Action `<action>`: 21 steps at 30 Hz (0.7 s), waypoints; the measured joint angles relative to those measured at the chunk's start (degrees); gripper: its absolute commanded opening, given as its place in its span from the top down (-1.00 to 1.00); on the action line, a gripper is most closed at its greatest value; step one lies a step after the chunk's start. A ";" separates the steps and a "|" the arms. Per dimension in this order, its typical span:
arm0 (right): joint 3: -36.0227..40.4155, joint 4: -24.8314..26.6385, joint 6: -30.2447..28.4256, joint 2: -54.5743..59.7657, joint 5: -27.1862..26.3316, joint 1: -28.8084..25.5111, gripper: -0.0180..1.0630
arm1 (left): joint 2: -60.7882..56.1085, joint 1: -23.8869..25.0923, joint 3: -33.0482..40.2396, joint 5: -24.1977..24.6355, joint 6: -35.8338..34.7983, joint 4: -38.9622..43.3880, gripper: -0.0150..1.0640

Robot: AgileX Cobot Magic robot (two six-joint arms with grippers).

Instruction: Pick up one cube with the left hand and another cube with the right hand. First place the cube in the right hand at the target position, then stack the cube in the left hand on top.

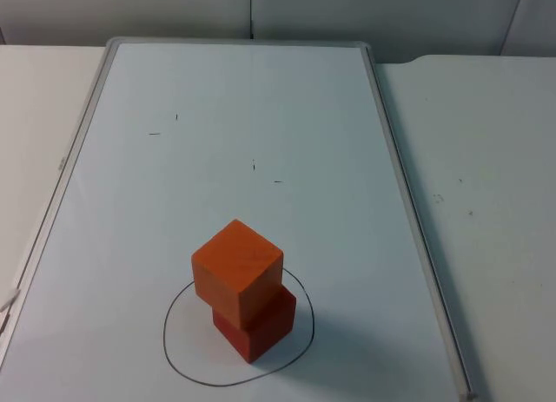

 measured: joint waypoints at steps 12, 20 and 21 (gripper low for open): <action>0.00 0.00 0.00 0.00 0.51 0.00 -0.97 | -0.05 0.00 0.47 -0.36 0.92 -0.13 -0.98; 0.00 0.00 0.00 0.00 1.04 0.00 -0.97 | -0.05 0.00 0.47 -0.50 1.05 -0.13 -0.98; 0.00 0.00 0.00 0.00 1.04 0.00 -0.97 | -0.05 0.00 0.47 -0.50 1.05 -0.13 -0.98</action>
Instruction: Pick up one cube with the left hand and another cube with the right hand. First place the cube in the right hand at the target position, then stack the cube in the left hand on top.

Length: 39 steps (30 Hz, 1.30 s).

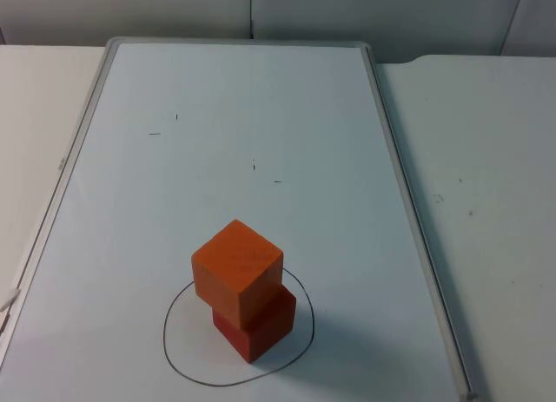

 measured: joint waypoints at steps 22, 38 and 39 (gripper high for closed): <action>0.00 0.19 0.00 0.00 0.25 0.00 -0.97 | 0.00 23.80 0.00 0.00 0.00 -0.10 -0.98; 0.00 17.67 -14.65 -5.71 11.46 0.00 -0.97 | 0.00 36.54 0.00 0.00 0.00 -0.10 -0.98; 0.00 19.10 -15.05 -7.29 12.47 0.00 -0.97 | 0.00 36.54 0.00 0.00 0.00 -0.10 -0.98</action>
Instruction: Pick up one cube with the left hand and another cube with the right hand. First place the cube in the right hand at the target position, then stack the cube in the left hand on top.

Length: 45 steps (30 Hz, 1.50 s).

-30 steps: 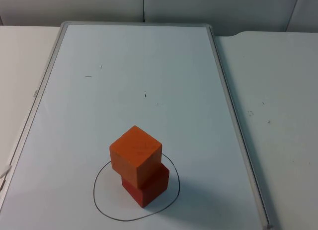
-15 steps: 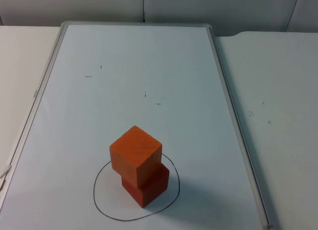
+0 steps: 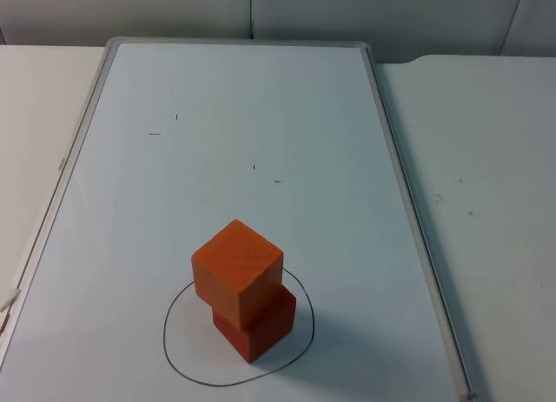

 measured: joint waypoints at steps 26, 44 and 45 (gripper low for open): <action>13.28 5.29 5.87 -21.60 8.09 0.00 -0.97 | 0.00 0.00 0.00 0.00 0.09 -0.13 -0.98; 13.28 5.08 5.87 -21.60 8.09 0.00 -0.97 | 0.00 0.00 0.00 0.00 0.09 -0.13 -0.98; 13.28 5.08 5.87 -21.60 8.09 0.00 -0.97 | 0.00 0.00 0.00 0.00 0.09 -0.13 -0.98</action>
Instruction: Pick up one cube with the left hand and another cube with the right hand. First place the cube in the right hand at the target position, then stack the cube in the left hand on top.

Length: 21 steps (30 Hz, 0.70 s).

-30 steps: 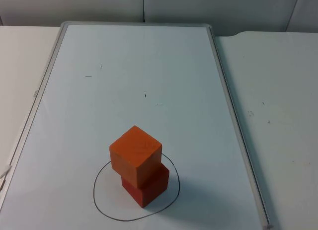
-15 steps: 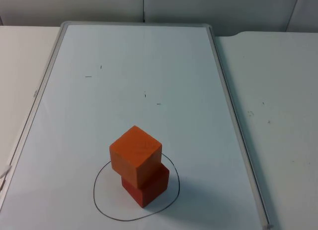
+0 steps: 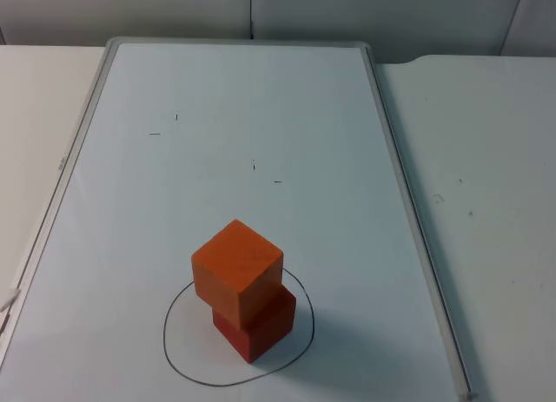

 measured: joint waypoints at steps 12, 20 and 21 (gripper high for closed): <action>0.00 0.00 0.00 0.00 0.00 -25.07 -0.97 | 0.00 0.00 0.00 0.00 0.00 0.00 -0.98; 0.00 0.00 0.00 -0.04 0.00 -40.79 -0.97 | 0.00 0.00 0.00 0.00 0.00 0.00 -0.98; 0.00 0.00 0.00 -0.04 0.00 -42.46 -0.97 | 0.00 0.00 0.00 0.00 0.00 0.00 -0.98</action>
